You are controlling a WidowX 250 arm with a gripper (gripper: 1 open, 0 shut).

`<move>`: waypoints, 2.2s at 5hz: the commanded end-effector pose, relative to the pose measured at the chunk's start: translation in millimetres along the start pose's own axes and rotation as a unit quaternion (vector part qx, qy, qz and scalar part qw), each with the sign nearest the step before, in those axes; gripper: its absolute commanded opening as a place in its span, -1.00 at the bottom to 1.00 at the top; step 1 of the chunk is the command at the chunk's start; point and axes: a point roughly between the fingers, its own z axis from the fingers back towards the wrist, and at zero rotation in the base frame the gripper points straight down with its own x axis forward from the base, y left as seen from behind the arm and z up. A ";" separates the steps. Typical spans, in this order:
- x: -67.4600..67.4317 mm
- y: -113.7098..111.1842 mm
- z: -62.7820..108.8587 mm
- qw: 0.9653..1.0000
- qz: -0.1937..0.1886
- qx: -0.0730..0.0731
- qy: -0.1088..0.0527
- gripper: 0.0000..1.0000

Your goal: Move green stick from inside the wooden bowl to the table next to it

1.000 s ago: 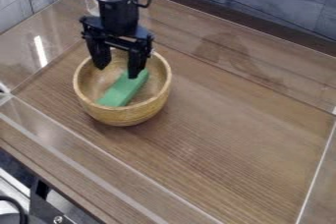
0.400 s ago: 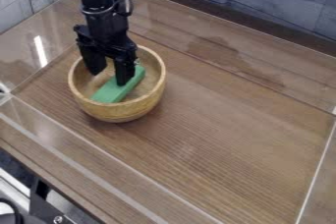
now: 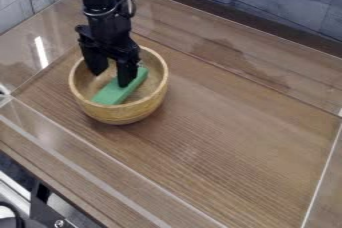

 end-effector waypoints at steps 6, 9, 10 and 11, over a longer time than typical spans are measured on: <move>-10.6 -22.6 17.3 0.998 0.043 -0.048 -0.004 -1.00; -20.4 -31.3 68.9 0.996 0.029 -0.072 -0.040 -1.00; -21.9 -53.0 76.8 0.996 0.031 -0.074 -0.044 -1.00; -19.4 -73.5 65.8 0.996 0.037 -0.069 -0.043 -1.00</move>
